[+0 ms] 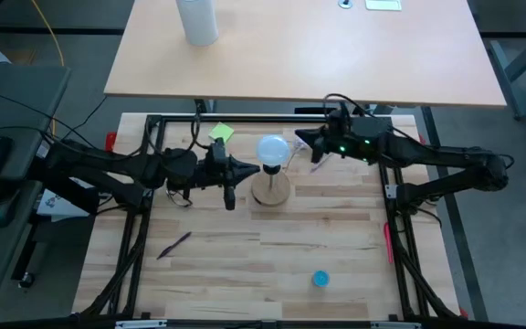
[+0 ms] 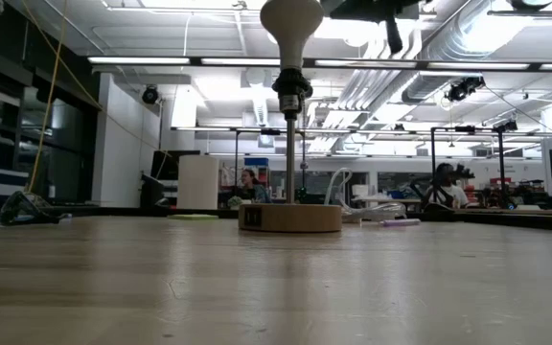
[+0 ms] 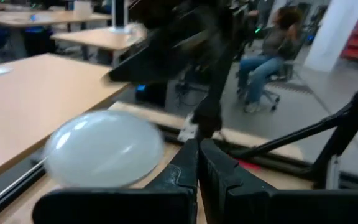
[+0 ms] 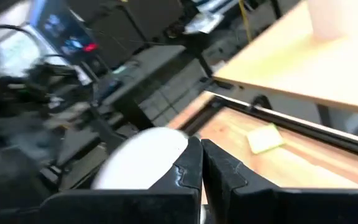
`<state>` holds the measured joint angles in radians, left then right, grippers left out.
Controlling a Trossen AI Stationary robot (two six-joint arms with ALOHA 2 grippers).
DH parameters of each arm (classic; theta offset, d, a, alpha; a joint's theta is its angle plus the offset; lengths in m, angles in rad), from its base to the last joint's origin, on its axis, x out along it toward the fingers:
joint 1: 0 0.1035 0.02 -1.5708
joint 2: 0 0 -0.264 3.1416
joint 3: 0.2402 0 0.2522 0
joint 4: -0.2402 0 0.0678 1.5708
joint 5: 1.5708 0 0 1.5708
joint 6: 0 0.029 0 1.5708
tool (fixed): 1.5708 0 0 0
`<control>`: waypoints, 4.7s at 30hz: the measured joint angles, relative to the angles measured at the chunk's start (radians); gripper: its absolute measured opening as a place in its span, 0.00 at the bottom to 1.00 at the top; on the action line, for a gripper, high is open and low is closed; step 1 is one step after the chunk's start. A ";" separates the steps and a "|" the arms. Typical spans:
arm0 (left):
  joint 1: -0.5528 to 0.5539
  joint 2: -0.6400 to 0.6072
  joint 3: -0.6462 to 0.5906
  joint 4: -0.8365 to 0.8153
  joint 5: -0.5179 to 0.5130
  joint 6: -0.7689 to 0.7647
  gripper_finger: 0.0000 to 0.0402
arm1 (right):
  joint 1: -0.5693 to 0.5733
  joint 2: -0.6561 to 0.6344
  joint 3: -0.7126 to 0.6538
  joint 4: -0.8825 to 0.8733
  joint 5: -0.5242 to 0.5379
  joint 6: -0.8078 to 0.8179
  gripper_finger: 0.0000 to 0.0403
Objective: Screw lightbulb
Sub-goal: Insert the lightbulb into the lamp
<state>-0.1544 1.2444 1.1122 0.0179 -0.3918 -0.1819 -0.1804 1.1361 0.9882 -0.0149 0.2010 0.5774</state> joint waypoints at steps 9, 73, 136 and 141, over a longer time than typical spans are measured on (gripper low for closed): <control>-0.002 0.059 0.000 0.036 0.007 -0.007 0.00 | -0.081 0.131 0.000 0.177 -0.135 0.041 0.00; 0.260 0.091 0.001 -0.003 -0.043 0.081 0.00 | 0.069 0.081 0.000 0.104 -0.188 0.099 0.00; 0.321 0.638 1.160 -1.250 0.337 0.043 0.00 | 0.030 0.097 0.000 0.057 0.025 0.044 0.00; 0.323 0.638 1.160 -1.254 0.333 0.052 0.00 | 0.079 0.109 0.000 0.060 0.052 0.057 0.00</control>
<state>0.1687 1.8820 2.2726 -1.2366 -0.0587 -0.1301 -0.1010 1.2450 0.9878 0.0452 0.2528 0.6340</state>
